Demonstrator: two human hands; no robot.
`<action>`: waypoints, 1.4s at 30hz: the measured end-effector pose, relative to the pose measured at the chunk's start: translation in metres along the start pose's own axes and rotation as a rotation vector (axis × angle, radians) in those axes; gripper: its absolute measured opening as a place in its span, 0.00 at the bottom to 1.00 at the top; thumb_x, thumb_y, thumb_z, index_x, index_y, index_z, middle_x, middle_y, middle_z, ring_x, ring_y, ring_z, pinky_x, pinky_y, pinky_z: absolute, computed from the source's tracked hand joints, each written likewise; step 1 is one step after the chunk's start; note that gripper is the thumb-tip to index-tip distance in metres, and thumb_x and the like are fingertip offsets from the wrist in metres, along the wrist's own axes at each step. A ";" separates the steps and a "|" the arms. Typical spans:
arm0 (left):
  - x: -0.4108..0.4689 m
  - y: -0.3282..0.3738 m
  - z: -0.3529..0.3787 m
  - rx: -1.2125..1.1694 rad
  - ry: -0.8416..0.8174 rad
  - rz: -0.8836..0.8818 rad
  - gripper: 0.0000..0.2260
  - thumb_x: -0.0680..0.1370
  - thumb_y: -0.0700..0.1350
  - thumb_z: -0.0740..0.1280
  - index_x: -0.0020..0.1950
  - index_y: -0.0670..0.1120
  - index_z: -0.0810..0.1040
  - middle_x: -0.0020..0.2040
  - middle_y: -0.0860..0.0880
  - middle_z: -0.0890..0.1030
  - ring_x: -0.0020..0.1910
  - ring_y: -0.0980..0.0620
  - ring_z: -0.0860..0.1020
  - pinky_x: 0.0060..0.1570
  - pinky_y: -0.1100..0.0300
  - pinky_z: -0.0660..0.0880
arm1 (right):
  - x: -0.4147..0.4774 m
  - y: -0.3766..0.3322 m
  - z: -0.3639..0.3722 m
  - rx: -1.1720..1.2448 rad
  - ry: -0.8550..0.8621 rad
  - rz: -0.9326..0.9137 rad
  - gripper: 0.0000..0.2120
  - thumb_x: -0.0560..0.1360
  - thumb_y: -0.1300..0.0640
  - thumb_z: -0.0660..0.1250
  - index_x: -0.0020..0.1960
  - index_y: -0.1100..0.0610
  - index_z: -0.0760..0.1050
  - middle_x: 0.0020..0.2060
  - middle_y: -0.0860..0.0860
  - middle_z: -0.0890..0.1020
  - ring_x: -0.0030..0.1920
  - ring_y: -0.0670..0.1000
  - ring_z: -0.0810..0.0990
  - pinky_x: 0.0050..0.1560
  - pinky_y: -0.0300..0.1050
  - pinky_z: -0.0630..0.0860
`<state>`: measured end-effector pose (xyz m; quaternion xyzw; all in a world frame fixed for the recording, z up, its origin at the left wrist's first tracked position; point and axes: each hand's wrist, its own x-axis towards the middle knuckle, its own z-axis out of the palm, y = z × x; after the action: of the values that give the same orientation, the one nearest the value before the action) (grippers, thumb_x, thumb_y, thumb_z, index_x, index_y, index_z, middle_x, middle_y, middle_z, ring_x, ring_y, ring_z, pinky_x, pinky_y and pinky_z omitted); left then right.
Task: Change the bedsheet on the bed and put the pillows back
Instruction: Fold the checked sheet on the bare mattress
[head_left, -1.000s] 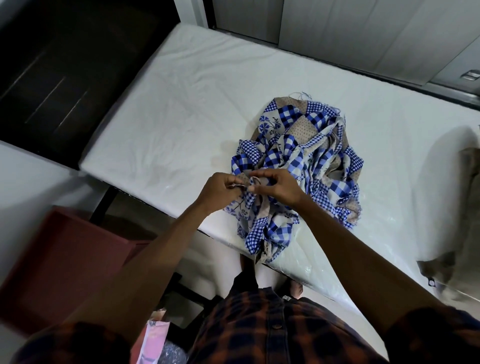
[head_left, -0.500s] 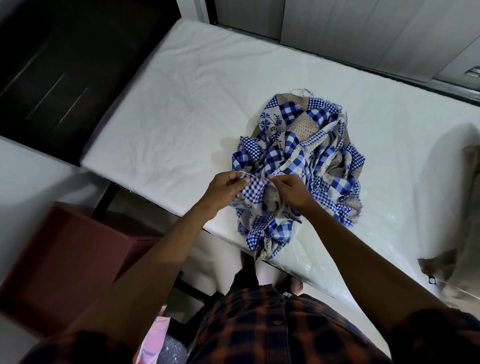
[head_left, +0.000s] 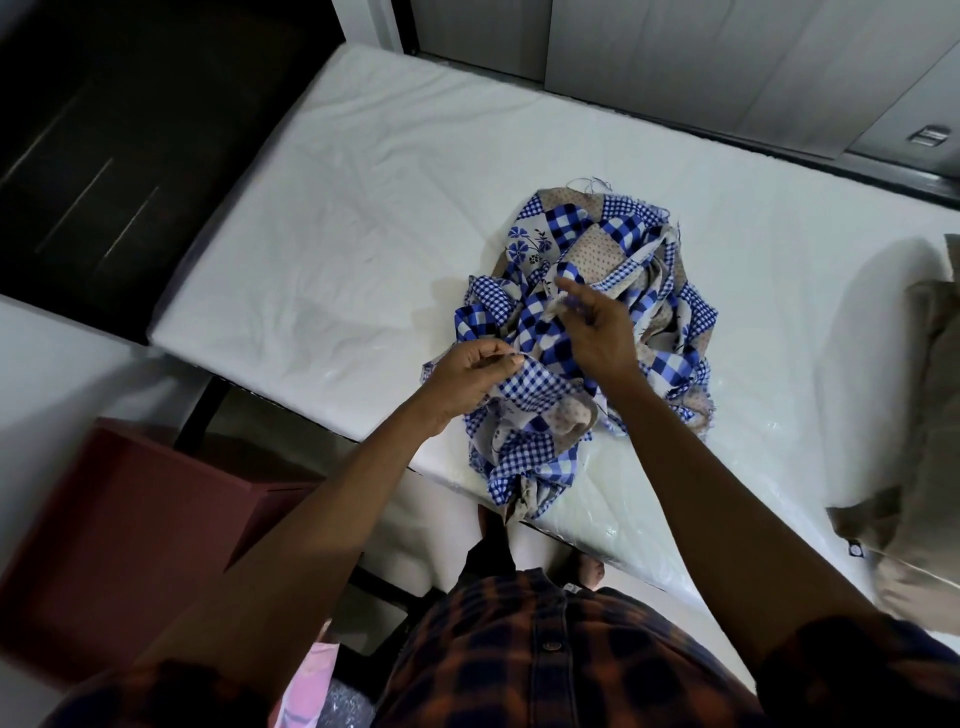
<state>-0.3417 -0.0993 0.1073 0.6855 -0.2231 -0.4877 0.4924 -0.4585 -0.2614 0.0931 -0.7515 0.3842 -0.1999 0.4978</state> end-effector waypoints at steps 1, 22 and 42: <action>0.000 0.002 0.002 0.001 0.024 0.003 0.04 0.80 0.41 0.69 0.49 0.48 0.82 0.44 0.54 0.82 0.43 0.64 0.79 0.47 0.69 0.74 | -0.005 -0.001 0.004 0.035 -0.089 -0.012 0.19 0.82 0.62 0.64 0.72 0.54 0.74 0.40 0.48 0.83 0.28 0.39 0.75 0.31 0.39 0.72; 0.006 -0.013 0.010 0.112 0.162 0.051 0.07 0.77 0.44 0.73 0.52 0.42 0.82 0.45 0.46 0.85 0.42 0.56 0.83 0.43 0.64 0.78 | -0.051 0.007 0.024 0.771 -0.316 0.431 0.09 0.82 0.67 0.61 0.54 0.61 0.80 0.44 0.52 0.87 0.44 0.49 0.86 0.45 0.41 0.82; 0.034 0.007 0.009 0.280 0.279 0.236 0.04 0.78 0.40 0.71 0.50 0.41 0.84 0.47 0.51 0.82 0.45 0.66 0.79 0.46 0.73 0.73 | -0.037 0.027 0.005 0.012 -0.277 0.054 0.18 0.78 0.61 0.66 0.66 0.49 0.71 0.38 0.46 0.81 0.35 0.46 0.79 0.34 0.46 0.77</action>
<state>-0.3340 -0.1331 0.0982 0.7772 -0.2968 -0.2915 0.4721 -0.4883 -0.2353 0.0697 -0.7582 0.3307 -0.0832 0.5557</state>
